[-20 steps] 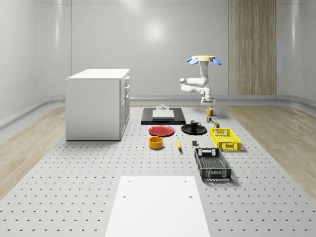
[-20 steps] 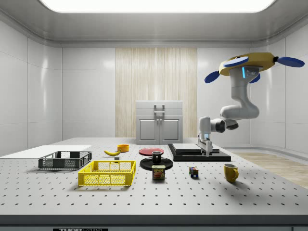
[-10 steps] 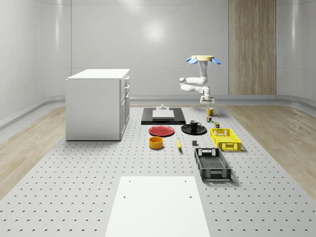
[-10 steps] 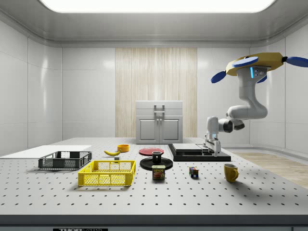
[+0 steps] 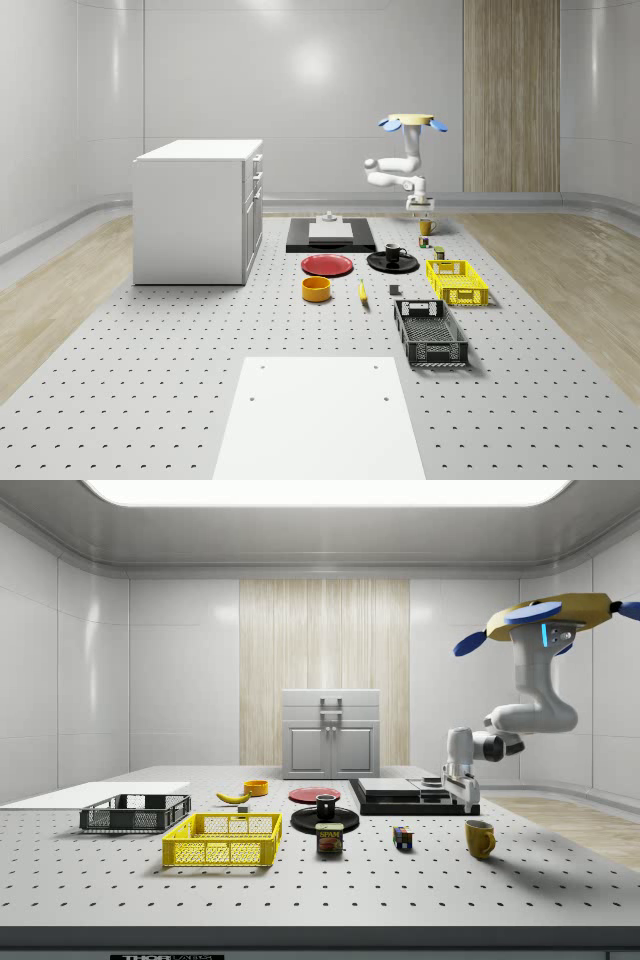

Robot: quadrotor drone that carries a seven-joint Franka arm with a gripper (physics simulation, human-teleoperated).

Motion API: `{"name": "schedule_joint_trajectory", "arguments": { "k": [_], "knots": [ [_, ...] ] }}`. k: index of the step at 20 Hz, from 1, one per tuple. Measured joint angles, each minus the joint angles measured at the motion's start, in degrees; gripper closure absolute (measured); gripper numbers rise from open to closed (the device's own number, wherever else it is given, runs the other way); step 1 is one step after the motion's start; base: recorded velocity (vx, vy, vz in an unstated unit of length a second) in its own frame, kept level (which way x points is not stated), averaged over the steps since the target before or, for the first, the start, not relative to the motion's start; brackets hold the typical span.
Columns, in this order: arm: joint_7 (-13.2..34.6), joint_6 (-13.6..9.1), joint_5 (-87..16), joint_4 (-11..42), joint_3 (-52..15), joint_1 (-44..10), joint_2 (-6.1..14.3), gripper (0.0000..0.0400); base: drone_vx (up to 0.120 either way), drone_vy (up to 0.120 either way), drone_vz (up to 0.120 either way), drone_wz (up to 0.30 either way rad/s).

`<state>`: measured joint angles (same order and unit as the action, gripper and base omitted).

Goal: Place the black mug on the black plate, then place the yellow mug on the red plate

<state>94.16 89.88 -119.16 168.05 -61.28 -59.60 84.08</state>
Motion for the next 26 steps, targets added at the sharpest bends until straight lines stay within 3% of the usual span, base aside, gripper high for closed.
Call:
{"name": "schedule_joint_trajectory", "arguments": {
  "k": [7,26],
  "knots": [
    [-0.1,-0.1,-0.1,0.0,0.1,0.1,-0.2,0.0000,-0.109,0.000,0.000,0.000],
    [0.2,2.8,-8.4,-3.9,8.4,-2.4,-1.1,0.0000,0.000,0.000,0.000,0.000]
  ]
}}
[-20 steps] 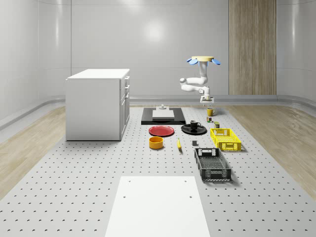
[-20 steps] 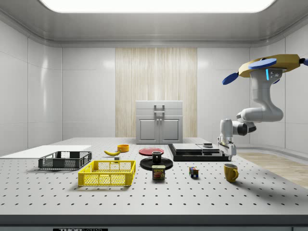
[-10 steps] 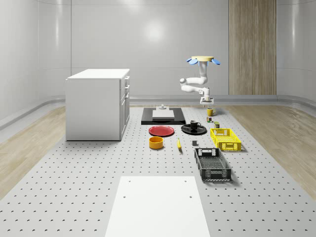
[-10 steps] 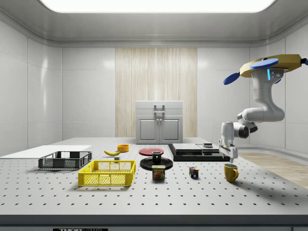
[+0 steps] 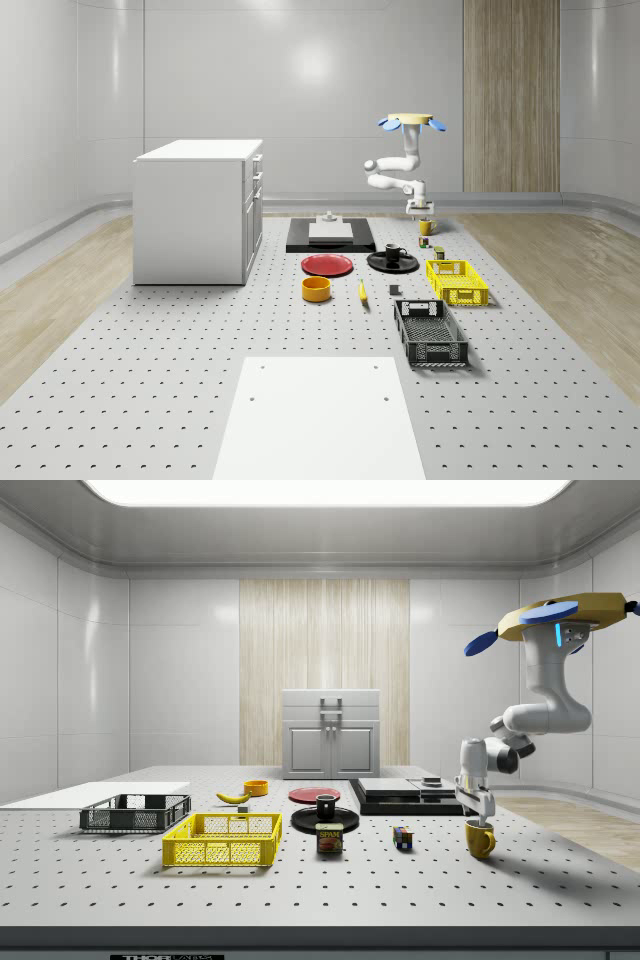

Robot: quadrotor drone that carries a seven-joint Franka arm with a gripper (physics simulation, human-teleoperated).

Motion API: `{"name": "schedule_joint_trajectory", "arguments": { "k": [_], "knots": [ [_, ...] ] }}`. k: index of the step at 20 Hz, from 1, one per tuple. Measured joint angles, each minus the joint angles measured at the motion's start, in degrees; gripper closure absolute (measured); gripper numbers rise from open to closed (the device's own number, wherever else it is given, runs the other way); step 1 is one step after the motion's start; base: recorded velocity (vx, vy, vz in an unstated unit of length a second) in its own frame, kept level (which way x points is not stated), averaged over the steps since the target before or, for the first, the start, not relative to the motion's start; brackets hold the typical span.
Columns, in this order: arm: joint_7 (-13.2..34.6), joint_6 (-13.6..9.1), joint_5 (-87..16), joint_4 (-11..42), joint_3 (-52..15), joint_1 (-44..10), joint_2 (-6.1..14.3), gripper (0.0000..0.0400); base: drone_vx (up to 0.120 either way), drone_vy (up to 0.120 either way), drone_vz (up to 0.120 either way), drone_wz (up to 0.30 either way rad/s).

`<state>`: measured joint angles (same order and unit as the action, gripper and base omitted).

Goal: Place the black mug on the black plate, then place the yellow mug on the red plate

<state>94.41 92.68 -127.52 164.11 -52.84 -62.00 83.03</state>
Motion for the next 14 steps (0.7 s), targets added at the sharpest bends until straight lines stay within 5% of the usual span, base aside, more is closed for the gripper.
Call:
{"name": "schedule_joint_trajectory", "arguments": {
  "k": [8,12,14],
  "knots": [
    [-0.3,-0.1,-1.1,-0.5,1.0,0.1,-0.6,0.0000,0.000,0.000,0.000,0.000],
    [-0.5,-0.2,-1.5,-0.6,1.4,0.3,-0.9,0.0164,0.000,0.000,0.000,0.000],
    [-0.5,-0.3,-1.6,-0.6,1.5,0.3,-1.0,0.0213,0.000,0.000,0.000,0.000]
  ]
}}
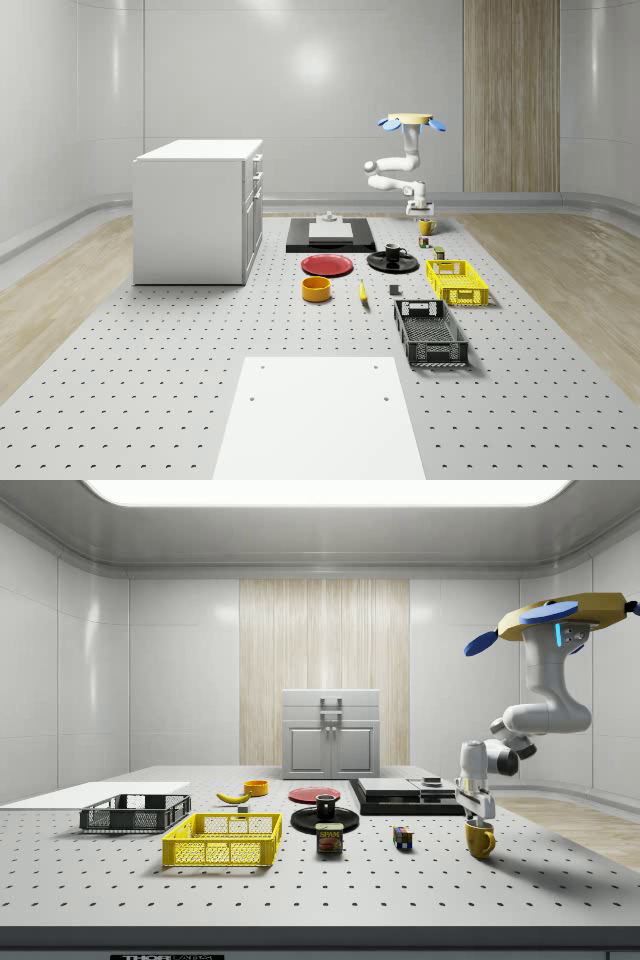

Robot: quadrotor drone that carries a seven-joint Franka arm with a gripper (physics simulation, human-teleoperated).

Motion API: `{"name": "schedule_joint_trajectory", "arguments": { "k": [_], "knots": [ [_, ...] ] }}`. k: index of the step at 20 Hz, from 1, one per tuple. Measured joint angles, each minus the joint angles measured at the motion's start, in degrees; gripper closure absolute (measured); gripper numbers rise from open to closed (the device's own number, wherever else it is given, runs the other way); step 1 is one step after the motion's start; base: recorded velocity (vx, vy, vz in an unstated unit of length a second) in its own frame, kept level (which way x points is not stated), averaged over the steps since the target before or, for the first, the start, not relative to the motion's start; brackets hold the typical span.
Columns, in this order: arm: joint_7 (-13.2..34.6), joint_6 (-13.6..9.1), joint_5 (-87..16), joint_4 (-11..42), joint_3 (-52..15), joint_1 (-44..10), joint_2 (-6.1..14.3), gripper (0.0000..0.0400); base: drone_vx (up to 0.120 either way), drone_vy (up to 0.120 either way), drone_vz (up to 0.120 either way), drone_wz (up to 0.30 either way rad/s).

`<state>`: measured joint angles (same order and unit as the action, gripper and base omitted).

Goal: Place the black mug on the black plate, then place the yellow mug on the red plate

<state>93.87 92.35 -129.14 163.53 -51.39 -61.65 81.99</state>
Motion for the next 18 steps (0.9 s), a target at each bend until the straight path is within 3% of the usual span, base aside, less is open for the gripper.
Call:
{"name": "schedule_joint_trajectory", "arguments": {
  "k": [6,15,18],
  "knots": [
    [-0.2,-0.3,-0.3,0.0,0.2,0.3,-0.4,0.0273,0.000,0.000,0.000,0.000],
    [-0.6,-1.1,-0.1,0.4,0.0,0.9,-0.9,0.0288,0.000,0.000,0.000,0.000],
    [-0.6,-2.1,1.2,1.3,-1.5,1.4,-1.0,0.0289,0.000,0.000,0.093,0.000]
  ]
}}
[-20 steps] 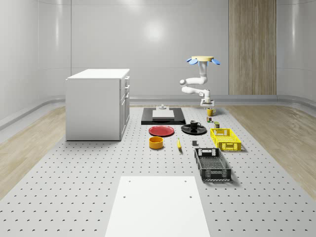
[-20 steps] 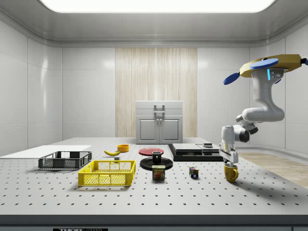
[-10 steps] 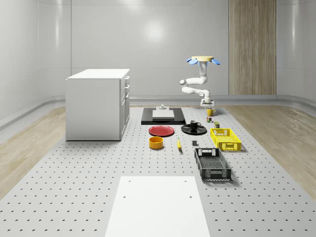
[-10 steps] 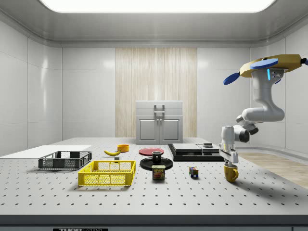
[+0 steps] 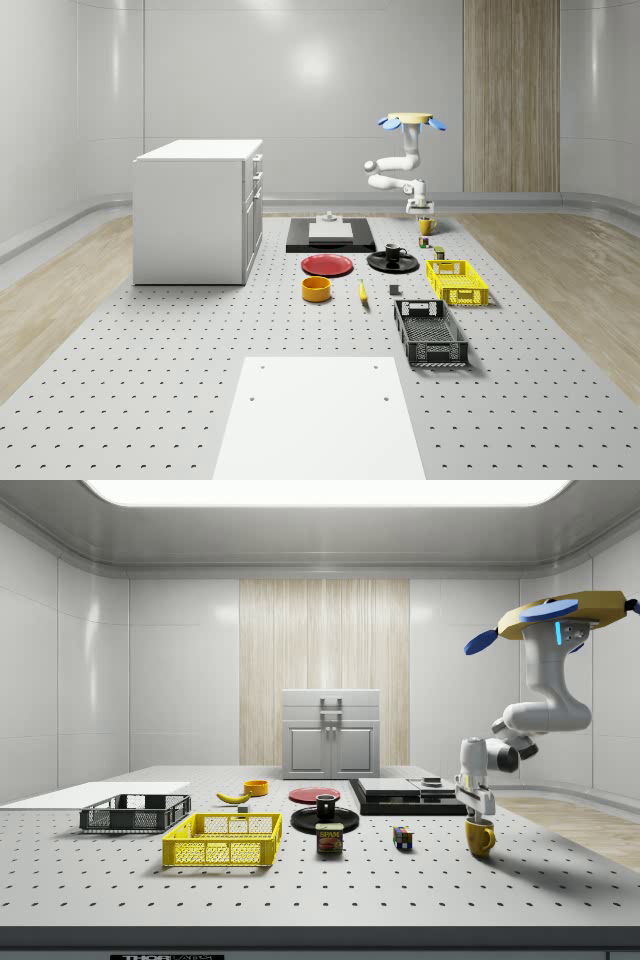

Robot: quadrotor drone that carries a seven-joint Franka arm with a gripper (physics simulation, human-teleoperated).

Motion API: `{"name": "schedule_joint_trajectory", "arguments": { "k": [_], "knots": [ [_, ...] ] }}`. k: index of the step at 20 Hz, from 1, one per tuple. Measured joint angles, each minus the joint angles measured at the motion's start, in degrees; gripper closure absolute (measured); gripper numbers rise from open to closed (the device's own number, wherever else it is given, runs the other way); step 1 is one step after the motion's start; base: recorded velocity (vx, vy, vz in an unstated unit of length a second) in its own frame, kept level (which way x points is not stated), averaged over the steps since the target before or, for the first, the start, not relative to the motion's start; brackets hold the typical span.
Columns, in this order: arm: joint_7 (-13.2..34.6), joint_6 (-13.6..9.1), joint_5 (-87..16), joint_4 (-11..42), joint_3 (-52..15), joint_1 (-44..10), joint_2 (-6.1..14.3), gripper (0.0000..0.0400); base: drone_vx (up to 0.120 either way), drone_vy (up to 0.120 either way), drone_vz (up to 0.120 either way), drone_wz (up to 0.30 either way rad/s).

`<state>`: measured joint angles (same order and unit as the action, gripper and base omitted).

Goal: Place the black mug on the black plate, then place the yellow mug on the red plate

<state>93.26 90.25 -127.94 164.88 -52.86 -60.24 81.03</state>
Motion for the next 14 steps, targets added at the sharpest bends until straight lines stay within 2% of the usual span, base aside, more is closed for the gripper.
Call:
{"name": "schedule_joint_trajectory", "arguments": {
  "k": [3,10,14],
  "knots": [
    [0.0,-1.0,1.5,0.9,-1.5,0.5,-0.1,0.0290,0.000,0.000,0.120,0.000],
    [0.0,-2.0,3.0,1.8,-3.1,1.0,-0.4,0.0290,0.114,-0.114,0.120,0.000],
    [0.0,-2.2,3.2,2.0,-3.4,1.0,-0.4,0.0290,0.120,-0.120,0.020,0.000]
  ]
}}
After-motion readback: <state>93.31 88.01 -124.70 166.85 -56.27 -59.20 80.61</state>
